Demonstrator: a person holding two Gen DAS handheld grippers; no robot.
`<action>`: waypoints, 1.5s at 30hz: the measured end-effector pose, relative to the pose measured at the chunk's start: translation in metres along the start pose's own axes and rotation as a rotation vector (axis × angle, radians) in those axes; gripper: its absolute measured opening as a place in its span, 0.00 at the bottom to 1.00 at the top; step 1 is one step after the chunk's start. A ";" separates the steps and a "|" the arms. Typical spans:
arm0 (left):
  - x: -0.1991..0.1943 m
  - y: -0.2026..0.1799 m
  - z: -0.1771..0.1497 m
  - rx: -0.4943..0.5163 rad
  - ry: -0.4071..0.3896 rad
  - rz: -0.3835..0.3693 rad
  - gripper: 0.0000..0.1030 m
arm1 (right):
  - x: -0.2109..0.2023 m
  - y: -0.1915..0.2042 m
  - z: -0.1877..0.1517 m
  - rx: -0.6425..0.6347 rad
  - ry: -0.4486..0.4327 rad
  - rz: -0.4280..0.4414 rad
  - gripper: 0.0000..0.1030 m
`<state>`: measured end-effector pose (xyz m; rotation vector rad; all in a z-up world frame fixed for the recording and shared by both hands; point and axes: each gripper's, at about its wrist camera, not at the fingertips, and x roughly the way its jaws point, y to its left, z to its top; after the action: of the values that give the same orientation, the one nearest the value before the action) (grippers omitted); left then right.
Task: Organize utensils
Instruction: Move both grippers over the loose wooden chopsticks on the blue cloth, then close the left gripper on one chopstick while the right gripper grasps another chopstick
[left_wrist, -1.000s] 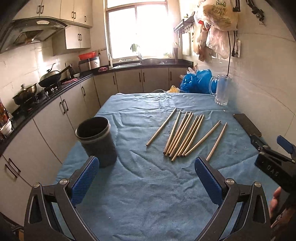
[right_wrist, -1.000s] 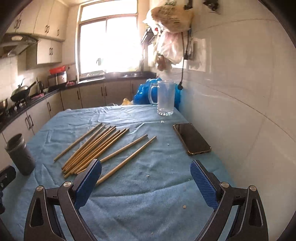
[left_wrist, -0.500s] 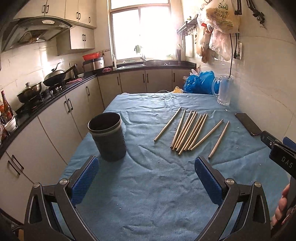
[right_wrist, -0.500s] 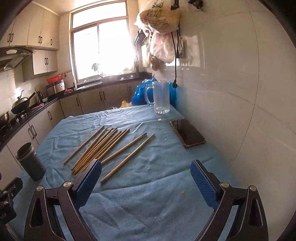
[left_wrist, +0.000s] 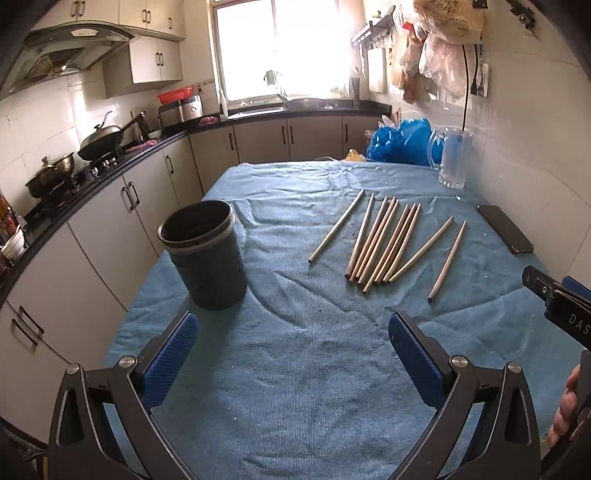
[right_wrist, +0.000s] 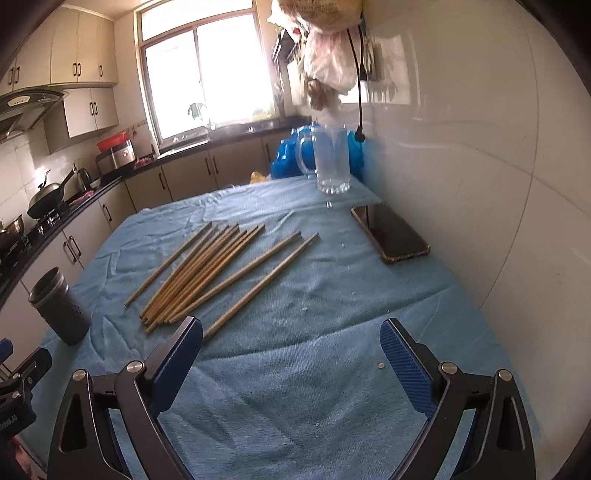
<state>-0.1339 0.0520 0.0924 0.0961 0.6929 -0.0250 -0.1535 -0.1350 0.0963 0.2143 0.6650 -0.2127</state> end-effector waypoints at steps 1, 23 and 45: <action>0.004 -0.001 0.001 0.004 0.007 -0.004 1.00 | 0.005 -0.002 0.000 0.000 0.012 0.001 0.96; 0.117 -0.056 0.110 0.056 0.132 -0.122 0.51 | 0.087 -0.033 0.034 0.057 0.204 0.140 0.79; 0.232 -0.042 0.090 -0.007 0.352 -0.051 0.25 | 0.155 0.010 0.037 0.004 0.360 0.252 0.61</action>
<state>0.0992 0.0039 0.0099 0.0763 1.0472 -0.0552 -0.0100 -0.1548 0.0282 0.3424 0.9861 0.0695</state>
